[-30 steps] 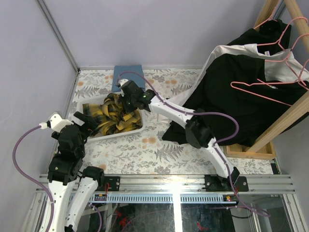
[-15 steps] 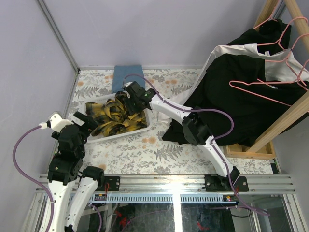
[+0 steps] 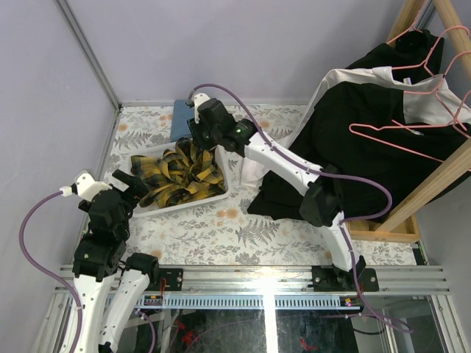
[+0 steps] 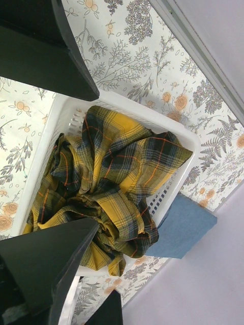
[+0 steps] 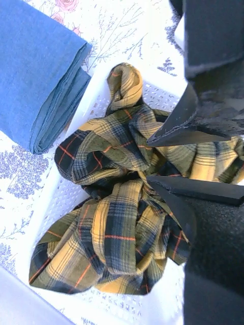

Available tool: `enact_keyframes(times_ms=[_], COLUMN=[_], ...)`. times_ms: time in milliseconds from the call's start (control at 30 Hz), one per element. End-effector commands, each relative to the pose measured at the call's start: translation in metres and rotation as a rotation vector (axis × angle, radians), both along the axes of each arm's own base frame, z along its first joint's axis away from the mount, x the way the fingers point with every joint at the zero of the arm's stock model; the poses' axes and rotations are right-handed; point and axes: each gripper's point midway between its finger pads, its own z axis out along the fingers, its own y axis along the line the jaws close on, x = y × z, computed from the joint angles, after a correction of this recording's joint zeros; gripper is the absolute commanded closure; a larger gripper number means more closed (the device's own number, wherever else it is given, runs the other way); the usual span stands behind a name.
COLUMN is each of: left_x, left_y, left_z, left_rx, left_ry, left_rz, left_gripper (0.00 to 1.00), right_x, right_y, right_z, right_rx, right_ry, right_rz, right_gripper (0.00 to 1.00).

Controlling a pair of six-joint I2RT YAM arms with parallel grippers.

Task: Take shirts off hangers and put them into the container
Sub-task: Adjust the shirt in the bin.

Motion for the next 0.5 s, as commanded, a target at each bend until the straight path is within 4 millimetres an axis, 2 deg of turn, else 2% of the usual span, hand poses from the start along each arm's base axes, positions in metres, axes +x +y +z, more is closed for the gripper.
enact_keyframes(times_ms=[0,167,267,333,467], left_x=[0.003,0.004,0.004,0.004,0.004], left_y=[0.001,0.001,0.001,0.001,0.001], left_z=[0.005,0.005,0.004,0.004,0.004], left_rx=[0.003,0.004,0.004,0.004,0.005], left_ry=[-0.029,-0.026,-0.024,-0.021,-0.021], left_rz=[0.005,0.005,0.004,0.002,0.003], left_gripper=[0.00,0.00,0.00,0.00,0.00], right_x=[0.008,0.016,0.012,0.008,0.006], right_y=[0.018,0.014,0.013,0.016,0.016], right_z=[-0.051,-0.128,-0.145,-0.130,-0.062], right_rx=[-0.039,-0.174,-0.209,-0.184,-0.088], right_ry=[0.066,0.137,0.180,0.176,0.062], right_rz=[0.014,-0.025,-0.008,0.010,0.024], right_gripper=[0.66,0.67,0.67,0.65,0.47])
